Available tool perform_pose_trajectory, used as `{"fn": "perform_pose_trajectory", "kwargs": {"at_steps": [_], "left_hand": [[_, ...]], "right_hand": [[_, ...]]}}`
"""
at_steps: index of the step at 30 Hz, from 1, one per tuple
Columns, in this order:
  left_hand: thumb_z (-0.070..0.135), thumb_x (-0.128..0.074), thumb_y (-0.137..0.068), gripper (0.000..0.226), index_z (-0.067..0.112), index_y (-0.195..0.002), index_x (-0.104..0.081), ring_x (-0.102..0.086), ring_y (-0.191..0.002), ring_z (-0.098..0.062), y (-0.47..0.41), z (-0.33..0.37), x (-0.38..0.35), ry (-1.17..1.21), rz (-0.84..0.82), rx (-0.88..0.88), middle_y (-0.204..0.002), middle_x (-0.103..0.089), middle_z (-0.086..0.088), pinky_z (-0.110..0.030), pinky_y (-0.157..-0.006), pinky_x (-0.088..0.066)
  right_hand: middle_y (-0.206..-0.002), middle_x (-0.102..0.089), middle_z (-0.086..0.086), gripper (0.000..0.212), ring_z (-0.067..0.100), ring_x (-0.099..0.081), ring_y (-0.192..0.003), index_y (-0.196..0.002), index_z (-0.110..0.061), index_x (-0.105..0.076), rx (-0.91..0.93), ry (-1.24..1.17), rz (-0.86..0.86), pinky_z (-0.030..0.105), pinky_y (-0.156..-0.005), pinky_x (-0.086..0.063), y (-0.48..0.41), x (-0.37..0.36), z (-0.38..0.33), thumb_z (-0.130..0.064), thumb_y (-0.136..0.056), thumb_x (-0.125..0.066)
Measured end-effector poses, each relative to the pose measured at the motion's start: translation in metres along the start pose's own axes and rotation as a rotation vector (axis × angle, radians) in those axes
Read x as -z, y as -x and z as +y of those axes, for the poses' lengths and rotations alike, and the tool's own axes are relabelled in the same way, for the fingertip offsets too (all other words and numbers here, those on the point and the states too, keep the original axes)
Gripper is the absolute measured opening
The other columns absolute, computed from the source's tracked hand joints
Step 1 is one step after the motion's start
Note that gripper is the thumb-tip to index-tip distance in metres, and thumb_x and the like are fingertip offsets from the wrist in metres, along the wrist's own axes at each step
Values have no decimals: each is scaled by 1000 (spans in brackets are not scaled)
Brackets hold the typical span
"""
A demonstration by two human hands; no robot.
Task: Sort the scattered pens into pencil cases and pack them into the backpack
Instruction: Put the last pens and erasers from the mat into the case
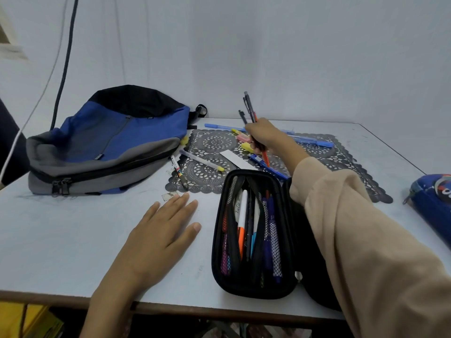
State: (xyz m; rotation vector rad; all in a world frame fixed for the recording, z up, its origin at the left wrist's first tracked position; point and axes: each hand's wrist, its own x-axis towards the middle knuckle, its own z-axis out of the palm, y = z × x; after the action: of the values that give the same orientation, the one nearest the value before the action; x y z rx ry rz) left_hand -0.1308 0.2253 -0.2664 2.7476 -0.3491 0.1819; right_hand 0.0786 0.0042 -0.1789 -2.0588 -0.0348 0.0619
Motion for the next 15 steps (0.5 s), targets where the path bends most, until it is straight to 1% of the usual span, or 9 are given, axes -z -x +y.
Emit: {"fn": "perform_pose_trajectory", "kwargs": {"at_steps": [3, 6, 8, 10, 11, 12, 13, 14, 15], "left_hand": [[74, -2, -79, 81, 43, -151, -22, 8, -140, 17, -1, -1, -1, 6, 0, -3, -158, -5, 27, -15, -115, 11], [74, -3, -80, 80, 43, -151, -23, 7, -141, 16, -1, -1, -1, 10, 1, -5, -158, -6, 26, -17, -117, 9], [73, -3, -80, 79, 43, -151, -23, 6, -141, 16, 0, -1, -1, 1, 3, -5, -158, -7, 26, -17, -117, 8], [73, -3, -80, 79, 43, -151, -22, 6, -141, 15, 0, -1, 0, 6, 1, -3, -158, -6, 25, -17, -117, 9], [72, -3, -81, 78, 43, -151, -22, 7, -141, 15, 0, 0, 0, 7, -2, -3, -158, -6, 25, -18, -117, 8], [72, -3, -81, 78, 43, -151, -21, 7, -142, 14, 0, 0, 0, 7, -3, -5, -159, -6, 25, -19, -118, 8], [72, -3, -82, 78, 43, -151, -21, 7, -142, 14, 0, 0, 0, 4, -4, -7, -159, -5, 24, -20, -118, 8], [72, -3, -82, 78, 42, -152, -20, 7, -142, 13, 0, 0, 0, -2, -7, -8, -159, -5, 24, -20, -118, 8], [71, -2, -82, 78, 42, -152, -19, 7, -142, 13, -1, 0, 0, -12, -11, -7, -159, -4, 24, -20, -117, 8]], "right_hand": [[-63, -36, 6, 9, 17, -33, -46, -83, -4, -46, -3, -42, -73, 22, -44, -27, 9, -19, -18, -5, -88, -40], [-63, -36, 6, 9, 17, -34, -47, -82, -6, -45, 26, -10, -139, 23, -46, -28, 19, -44, -34, -7, -90, -41], [-62, -39, 6, 12, 17, -36, -45, -81, -7, -41, 68, 94, -205, 24, -42, -31, 26, -64, -42, -7, -93, -40], [-67, -45, 8, 6, 20, -44, -49, -91, -6, -44, 127, 274, -280, 27, -43, -38, 31, -86, -46, -8, -95, -41], [-74, -50, 9, 5, 23, -51, -59, -97, -6, -47, 169, 396, -298, 31, -51, -44, 33, -96, -46, -10, -95, -44], [-86, -54, 10, 11, 26, -57, -74, -104, -8, -50, 214, 531, -289, 35, -64, -49, 34, -106, -45, -14, -95, -47], [-98, -57, 10, 19, 28, -58, -89, -112, -9, -53, 251, 649, -259, 38, -77, -49, 36, -114, -43, -19, -95, -51], [-109, -58, 10, 27, 29, -57, -101, -119, -10, -53, 275, 726, -228, 40, -85, -47, 38, -122, -42, -23, -96, -53], [-118, -58, 10, 32, 30, -56, -108, -123, -11, -52, 294, 767, -211, 40, -88, -45, 41, -127, -40, -27, -96, -55]]}}
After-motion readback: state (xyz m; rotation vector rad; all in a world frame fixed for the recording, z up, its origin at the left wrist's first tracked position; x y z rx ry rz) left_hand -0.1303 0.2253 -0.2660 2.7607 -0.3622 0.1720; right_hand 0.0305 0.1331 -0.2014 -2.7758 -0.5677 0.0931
